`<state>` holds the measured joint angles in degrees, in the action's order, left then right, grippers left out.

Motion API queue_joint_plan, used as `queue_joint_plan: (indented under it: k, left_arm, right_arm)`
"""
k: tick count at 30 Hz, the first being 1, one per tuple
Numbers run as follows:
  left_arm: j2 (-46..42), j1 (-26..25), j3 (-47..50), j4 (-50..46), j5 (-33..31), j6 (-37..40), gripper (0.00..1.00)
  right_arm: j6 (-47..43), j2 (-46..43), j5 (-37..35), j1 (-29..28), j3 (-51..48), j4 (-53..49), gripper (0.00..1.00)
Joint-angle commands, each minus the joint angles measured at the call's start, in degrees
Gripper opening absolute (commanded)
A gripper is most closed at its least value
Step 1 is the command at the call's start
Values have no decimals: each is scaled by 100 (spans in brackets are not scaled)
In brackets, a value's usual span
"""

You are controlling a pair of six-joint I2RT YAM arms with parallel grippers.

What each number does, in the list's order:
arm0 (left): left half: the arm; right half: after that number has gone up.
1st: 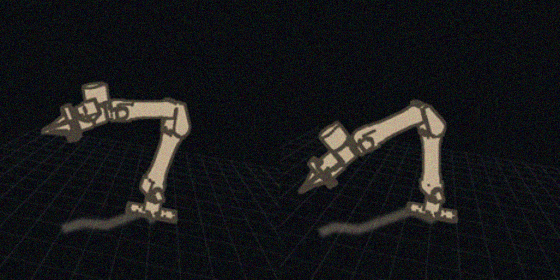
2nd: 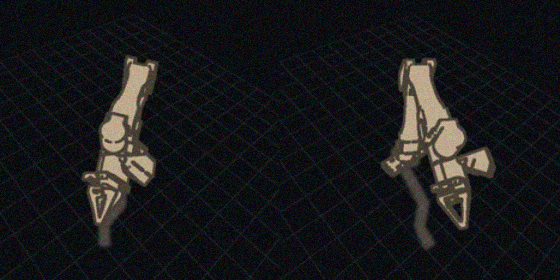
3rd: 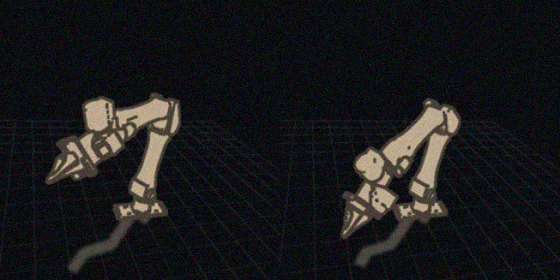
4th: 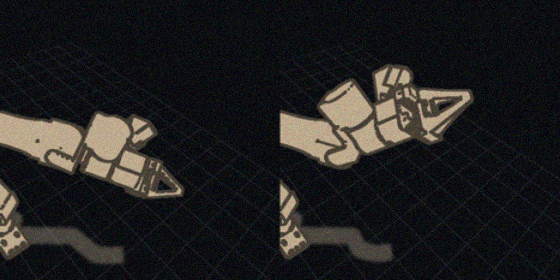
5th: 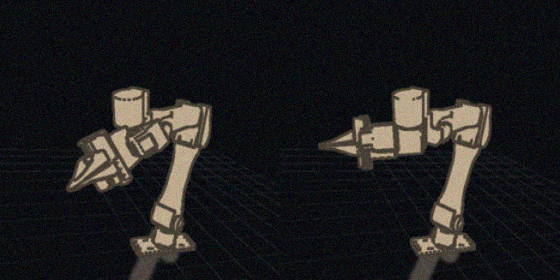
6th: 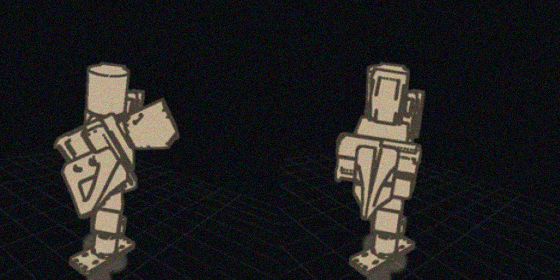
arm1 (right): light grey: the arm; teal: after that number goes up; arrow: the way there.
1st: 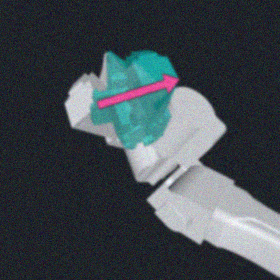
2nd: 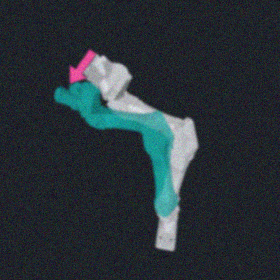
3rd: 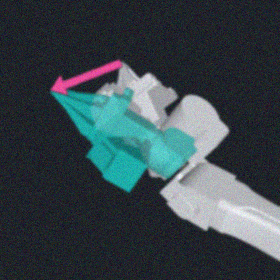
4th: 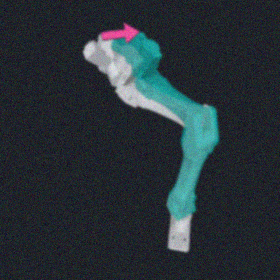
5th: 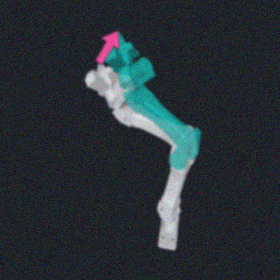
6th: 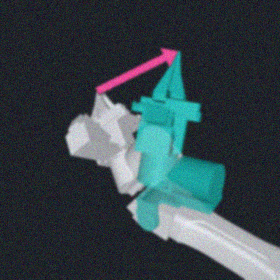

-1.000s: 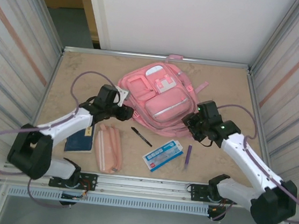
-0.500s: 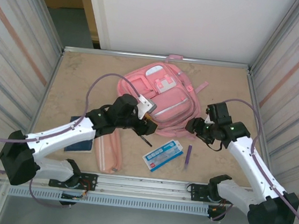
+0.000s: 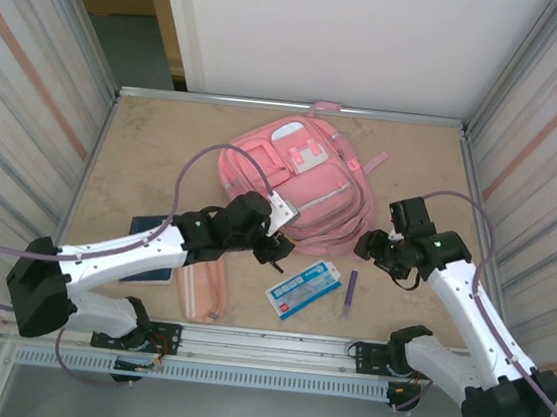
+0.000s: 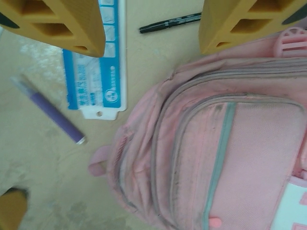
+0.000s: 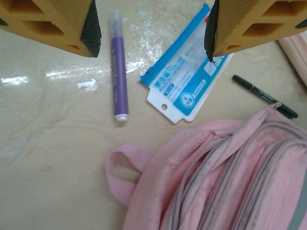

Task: Pack the student bag

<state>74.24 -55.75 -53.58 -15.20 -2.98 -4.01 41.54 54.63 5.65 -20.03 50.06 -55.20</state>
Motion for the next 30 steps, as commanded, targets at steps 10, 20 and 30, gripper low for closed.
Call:
queue_joint_plan:
  k: [10, 20, 30]
  left_arm:
    - [1849, 354, -1341, -1, -205, 934, 77]
    - [3704, 375, -3021, -745, -51, 1182, 81]
    - [4450, 617, -3692, -1197, -487, 734, 47]
  right_arm:
    - [346, -717, -484, 298, 7, -294, 61]
    - [528, -1162, -549, 367, -186, -241, 61]
    - [686, -934, -254, 392, -276, 136, 58]
